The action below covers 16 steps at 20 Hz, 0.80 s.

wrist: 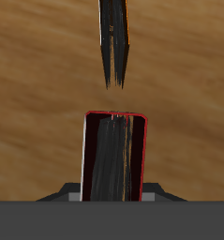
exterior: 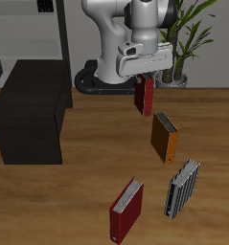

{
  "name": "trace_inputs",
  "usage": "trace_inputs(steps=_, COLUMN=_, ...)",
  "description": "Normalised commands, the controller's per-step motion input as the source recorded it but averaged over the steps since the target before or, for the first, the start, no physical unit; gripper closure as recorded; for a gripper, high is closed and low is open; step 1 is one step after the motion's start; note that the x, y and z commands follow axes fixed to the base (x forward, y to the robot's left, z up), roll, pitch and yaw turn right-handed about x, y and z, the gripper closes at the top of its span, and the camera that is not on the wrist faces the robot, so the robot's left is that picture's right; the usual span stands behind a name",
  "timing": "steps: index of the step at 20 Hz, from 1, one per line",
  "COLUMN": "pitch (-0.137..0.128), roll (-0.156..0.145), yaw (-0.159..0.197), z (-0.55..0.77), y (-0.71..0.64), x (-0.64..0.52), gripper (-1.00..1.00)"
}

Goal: Place the left red book in the top region of the shelf

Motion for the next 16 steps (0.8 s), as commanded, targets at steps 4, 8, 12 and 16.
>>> trace_inputs(steps=4, pitch=-0.144, roll=-0.142, yaw=0.087, z=0.41, y=-0.33, x=0.07, gripper=1.0)
trace_inputs(steps=8, pitch=-0.113, roll=-0.138, yaw=0.094, z=0.28, y=-0.32, x=0.25, gripper=1.0)
trace_inputs(steps=12, pitch=-0.034, roll=-0.148, yaw=0.065, z=0.14, y=-0.38, x=0.24, gripper=1.0)
trace_inputs(steps=16, pitch=-0.038, roll=-0.174, yaw=0.079, z=0.05, y=-0.28, x=0.23, gripper=1.0)
